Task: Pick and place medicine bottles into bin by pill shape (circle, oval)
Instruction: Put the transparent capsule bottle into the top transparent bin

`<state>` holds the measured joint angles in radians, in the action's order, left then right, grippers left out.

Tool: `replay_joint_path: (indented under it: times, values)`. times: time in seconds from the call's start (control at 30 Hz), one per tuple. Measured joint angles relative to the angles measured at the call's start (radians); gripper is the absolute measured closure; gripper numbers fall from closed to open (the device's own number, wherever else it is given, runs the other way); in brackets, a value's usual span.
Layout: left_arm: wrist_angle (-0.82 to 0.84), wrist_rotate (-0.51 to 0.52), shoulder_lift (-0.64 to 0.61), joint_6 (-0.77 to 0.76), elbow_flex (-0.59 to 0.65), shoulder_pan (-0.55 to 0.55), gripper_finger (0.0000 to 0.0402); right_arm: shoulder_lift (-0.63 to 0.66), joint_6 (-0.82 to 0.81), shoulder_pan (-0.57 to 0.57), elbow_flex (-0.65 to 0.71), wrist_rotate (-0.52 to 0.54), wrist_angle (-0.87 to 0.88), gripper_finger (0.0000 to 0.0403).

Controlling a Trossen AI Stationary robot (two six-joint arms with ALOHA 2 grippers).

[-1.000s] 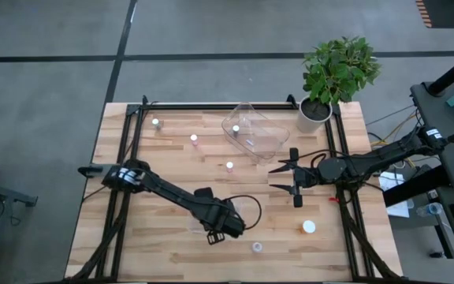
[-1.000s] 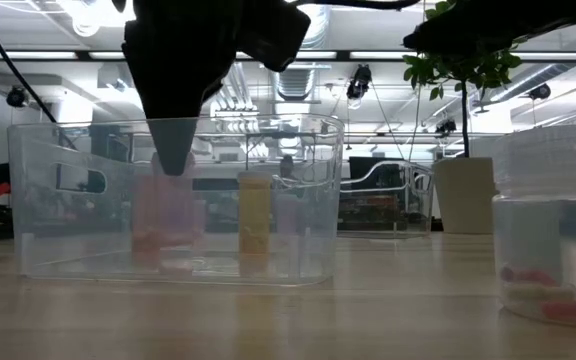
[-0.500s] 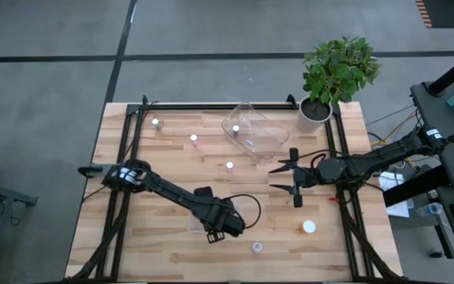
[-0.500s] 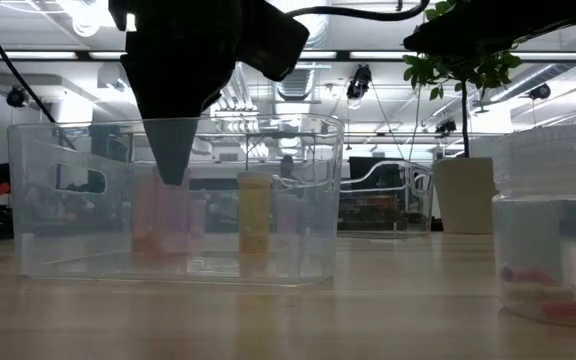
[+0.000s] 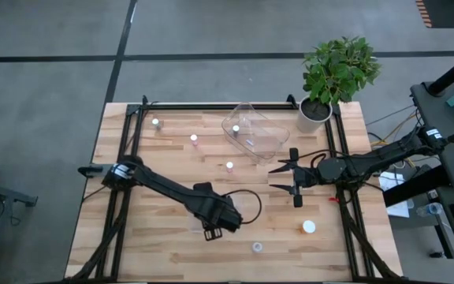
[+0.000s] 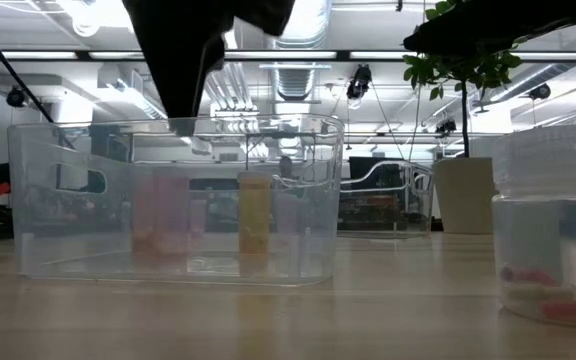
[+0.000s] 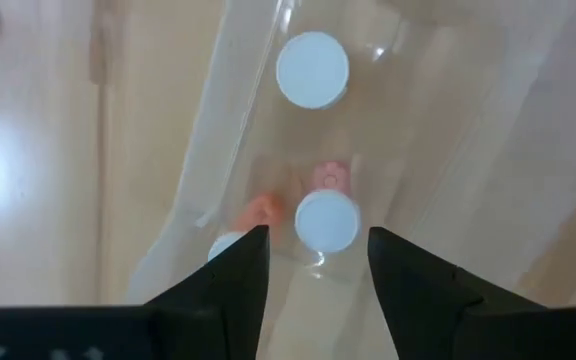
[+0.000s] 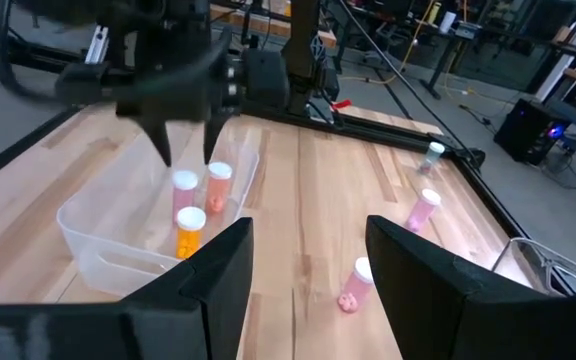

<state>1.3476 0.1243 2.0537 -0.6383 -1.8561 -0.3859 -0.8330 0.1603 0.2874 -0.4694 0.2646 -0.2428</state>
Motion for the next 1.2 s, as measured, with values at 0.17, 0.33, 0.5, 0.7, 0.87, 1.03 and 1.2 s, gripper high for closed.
replay_joint_path:
  times: [0.17,0.33,0.5,0.7,0.87,1.03,1.2]
  values:
    - [-0.004,0.072,-0.062,0.078,0.0,0.0,0.0246,0.0,-0.009,0.0,0.0,0.0,0.0,0.0216]
    - [-0.098,0.202,-0.141,0.234,0.022,-0.013,0.0246,0.0,-0.062,0.0,0.0,0.0,-0.001,0.0216]
    - [-0.319,0.25,-0.241,0.391,0.117,-0.029,0.0246,0.0,-0.181,0.003,0.0,-0.001,0.017,0.0216]
    - [-0.614,0.252,-0.391,0.503,0.328,-0.031,0.0246,-0.008,-0.307,0.046,0.0,-0.035,0.069,0.0216]
    - [-0.823,0.258,-0.518,0.517,0.518,-0.027,0.0246,-0.022,-0.382,0.131,-0.002,-0.037,0.08,0.0216]
    - [-0.997,0.319,-0.617,0.554,0.669,-0.024,0.0246,-0.079,-0.438,0.218,-0.05,-0.029,0.084,0.0216]
    - [-1.154,0.378,-0.684,0.645,0.788,-0.018,0.0246,-0.196,-0.441,0.287,-0.147,-0.028,0.119,0.0216]
